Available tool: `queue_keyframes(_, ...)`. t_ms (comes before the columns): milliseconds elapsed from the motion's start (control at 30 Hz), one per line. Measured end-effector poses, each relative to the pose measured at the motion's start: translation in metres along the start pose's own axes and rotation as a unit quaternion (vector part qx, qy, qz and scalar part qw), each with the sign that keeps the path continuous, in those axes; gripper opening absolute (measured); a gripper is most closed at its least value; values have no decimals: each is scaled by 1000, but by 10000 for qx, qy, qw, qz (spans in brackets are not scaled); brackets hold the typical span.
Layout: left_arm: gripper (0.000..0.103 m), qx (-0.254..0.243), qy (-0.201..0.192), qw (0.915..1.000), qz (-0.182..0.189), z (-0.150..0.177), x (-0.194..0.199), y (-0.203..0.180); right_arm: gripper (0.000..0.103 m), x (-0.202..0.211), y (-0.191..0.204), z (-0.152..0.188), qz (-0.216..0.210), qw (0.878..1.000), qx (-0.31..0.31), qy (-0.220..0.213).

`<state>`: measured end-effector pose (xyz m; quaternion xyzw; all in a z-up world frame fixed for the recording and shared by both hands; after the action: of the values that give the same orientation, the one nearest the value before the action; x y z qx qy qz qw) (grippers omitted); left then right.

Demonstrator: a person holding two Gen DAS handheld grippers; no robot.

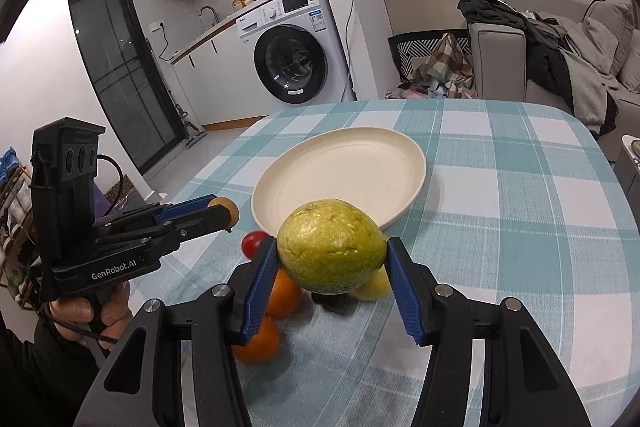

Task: Organize fruits
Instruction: 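Carry the green citrus and brown fruit onto the cream plate and open both grippers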

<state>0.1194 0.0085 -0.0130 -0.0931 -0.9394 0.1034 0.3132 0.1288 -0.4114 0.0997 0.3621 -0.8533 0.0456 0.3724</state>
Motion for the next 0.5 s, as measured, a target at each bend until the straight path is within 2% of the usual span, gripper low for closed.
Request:
queue_keyframes(167,26,-69,-45,9996,-260,-13,-17,6,55,-9,2,-14,17,9999,106,-35)
queue_keyframes(500,26,-52,18,9990,-447,-22,-53,20,56,-39,-3,-32,88,9998,153,45)
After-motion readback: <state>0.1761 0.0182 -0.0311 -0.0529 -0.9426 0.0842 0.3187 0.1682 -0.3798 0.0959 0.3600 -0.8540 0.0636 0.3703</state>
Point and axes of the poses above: each gripper's, at about its wrist camera, not at the fingertips, and x roughly against the way its jaws point, y to its left, z to its underside, the point moved 4 cm from there along -x, roughly the way its jaws point, and after that the axes turned 4 degrees about z, right-handed, at the moved point
